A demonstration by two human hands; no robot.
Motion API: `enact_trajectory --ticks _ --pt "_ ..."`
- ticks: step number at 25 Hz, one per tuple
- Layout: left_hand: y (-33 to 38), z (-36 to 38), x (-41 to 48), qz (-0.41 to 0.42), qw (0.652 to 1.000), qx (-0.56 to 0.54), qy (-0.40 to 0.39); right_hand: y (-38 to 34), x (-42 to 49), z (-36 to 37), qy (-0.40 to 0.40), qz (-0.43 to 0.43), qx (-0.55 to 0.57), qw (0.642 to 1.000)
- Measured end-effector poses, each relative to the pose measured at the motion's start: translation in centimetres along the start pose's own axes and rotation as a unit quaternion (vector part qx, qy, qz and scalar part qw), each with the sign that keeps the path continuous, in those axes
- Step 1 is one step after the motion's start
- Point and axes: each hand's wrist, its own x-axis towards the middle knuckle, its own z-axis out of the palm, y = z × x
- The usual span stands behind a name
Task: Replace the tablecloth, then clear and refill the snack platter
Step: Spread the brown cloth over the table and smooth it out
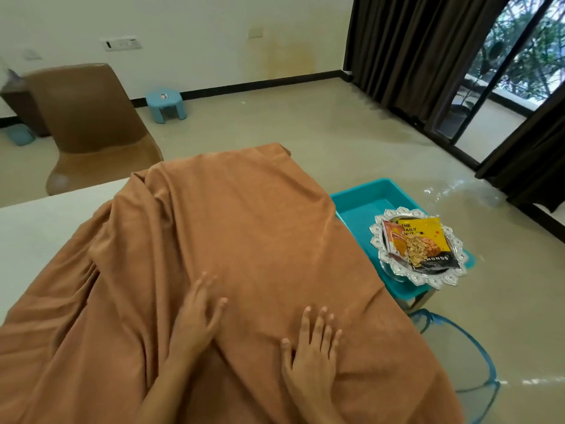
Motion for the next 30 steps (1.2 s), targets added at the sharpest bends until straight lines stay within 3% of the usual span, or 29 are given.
enact_trajectory --ticks 2,3,5,7,9,12,15,18,19,21,23,25,27,30 --pt "-2.3 -3.6 -1.8 -0.063 0.987 0.041 0.144 -1.8 0.1 -0.3 -0.003 -0.108 0.037 0.993" --pt "-3.7 -5.1 -2.8 -0.089 0.977 0.068 0.179 -3.2 0.4 -0.2 -0.024 -0.167 0.051 0.984" --pt "-6.2 -7.0 -5.0 -0.148 0.97 0.102 0.166 -6.1 1.1 0.8 -0.065 -0.26 0.067 0.961" --pt "-8.7 -7.4 -7.5 -0.241 0.962 0.106 0.075 -8.3 1.5 2.5 -0.105 -0.313 0.041 0.943" --pt "-11.0 -7.0 -10.1 -0.306 0.945 0.113 0.02 -8.8 1.7 4.1 -0.111 -0.322 -0.019 0.94" --pt "-13.8 -8.2 -12.4 -0.338 0.934 0.117 -0.019 -7.1 2.0 4.7 -0.091 -0.284 -0.039 0.954" --pt "-16.8 -10.7 -14.4 -0.366 0.926 0.088 -0.022 -4.9 1.9 3.7 -0.061 -0.234 -0.043 0.969" --pt "-18.9 -12.3 -17.1 -0.369 0.923 0.104 -0.036 -7.5 0.9 3.6 -0.042 -0.231 -0.031 0.971" --pt "-18.9 -12.6 -17.6 -0.365 0.923 0.116 -0.028 -9.6 0.4 4.0 -0.034 -0.238 -0.014 0.971" --pt "-18.6 -13.7 -17.4 -0.343 0.932 0.103 0.062 -15.3 -1.1 4.8 -0.038 -0.282 0.049 0.957" --pt "-18.1 -15.6 -16.1 -0.318 0.93 0.084 0.166 -21.2 -3.4 6.1 -0.093 -0.351 0.105 0.926" --pt "-18.5 -16.3 -15.9 -0.292 0.925 0.151 0.189 -25.6 -6.6 7.6 -0.154 -0.415 0.114 0.89" --pt "-20.5 -16.2 -16.9 -0.328 0.92 0.162 0.14 -27.5 -9.5 8.8 -0.194 -0.445 0.093 0.869" --pt "-23.4 -15.4 -19.8 -0.442 0.894 0.063 0.03 -26.7 -11.0 9.7 -0.162 -0.454 0.048 0.875"
